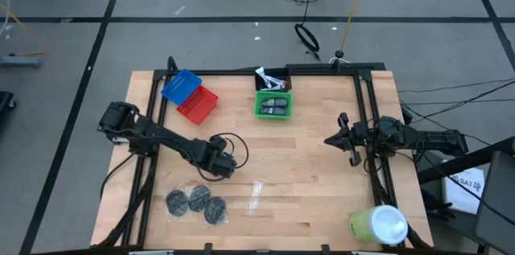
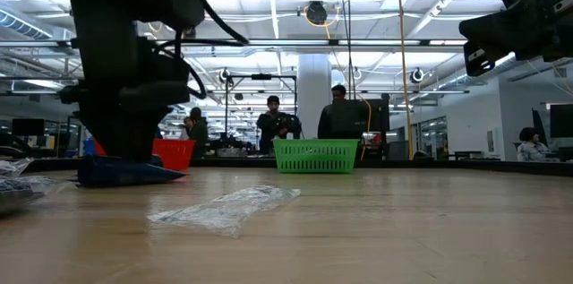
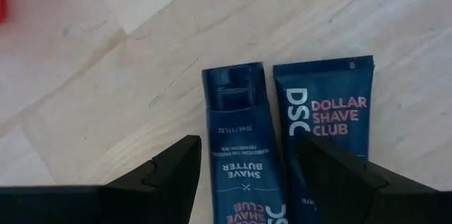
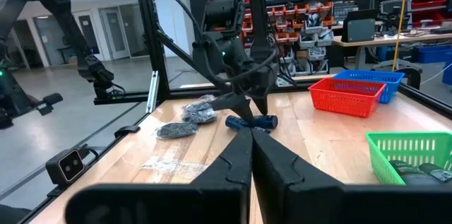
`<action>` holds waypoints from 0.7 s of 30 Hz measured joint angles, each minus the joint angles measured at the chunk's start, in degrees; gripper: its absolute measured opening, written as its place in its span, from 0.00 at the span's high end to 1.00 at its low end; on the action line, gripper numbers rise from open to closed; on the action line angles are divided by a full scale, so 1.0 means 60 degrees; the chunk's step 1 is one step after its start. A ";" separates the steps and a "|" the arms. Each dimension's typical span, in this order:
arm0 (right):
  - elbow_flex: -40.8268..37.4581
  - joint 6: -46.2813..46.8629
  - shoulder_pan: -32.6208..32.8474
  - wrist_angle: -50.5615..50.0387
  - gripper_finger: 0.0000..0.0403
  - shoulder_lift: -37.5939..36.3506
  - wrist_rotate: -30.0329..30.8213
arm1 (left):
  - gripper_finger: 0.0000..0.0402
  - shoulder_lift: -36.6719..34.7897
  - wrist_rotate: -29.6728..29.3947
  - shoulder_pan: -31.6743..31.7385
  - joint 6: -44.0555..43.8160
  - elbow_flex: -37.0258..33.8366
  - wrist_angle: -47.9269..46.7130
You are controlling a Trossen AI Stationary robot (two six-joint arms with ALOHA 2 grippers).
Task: Pick & Place Travel size toiletries
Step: Put the top blue shaving cream into the blue bin
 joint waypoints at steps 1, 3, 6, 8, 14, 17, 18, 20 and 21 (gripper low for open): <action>-0.0002 0.0000 -0.0001 0.0000 1.00 -0.0001 0.0000 | 0.41 0.0102 0.0067 0.0034 -0.0030 0.0022 0.0038; -0.0003 -0.0001 -0.0004 0.0000 1.00 -0.0004 0.0000 | 0.41 0.0258 0.0139 0.0094 -0.0071 0.0027 0.0094; 0.0000 0.0002 -0.0001 0.0000 1.00 0.0000 0.0000 | 0.41 0.0377 0.0209 0.0136 -0.0073 0.0020 0.0198; -0.0001 0.0001 0.0000 0.0000 1.00 0.0000 0.0000 | 0.41 0.0381 0.0229 0.0132 -0.0081 0.0016 0.0202; -0.0001 0.0001 0.0000 0.0002 1.00 -0.0004 0.0000 | 0.41 0.0395 0.0387 0.0136 -0.0315 0.0005 0.0206; -0.0003 0.0001 -0.0004 0.0000 1.00 -0.0004 0.0000 | 0.41 0.0399 0.0453 0.0136 -0.0319 -0.0002 0.0206; -0.0003 0.0001 0.0000 0.0000 1.00 -0.0004 0.0000 | 0.41 0.0402 0.0471 0.0136 -0.0319 -0.0002 0.0206; -0.0003 -0.0001 0.0000 0.0003 1.00 0.0000 0.0000 | 0.41 0.0406 0.0505 0.0136 -0.0312 -0.0005 0.0206; -0.0003 -0.0001 -0.0004 0.0000 1.00 -0.0004 0.0000 | 0.41 0.0406 0.0511 0.0136 -0.0315 -0.0005 0.0206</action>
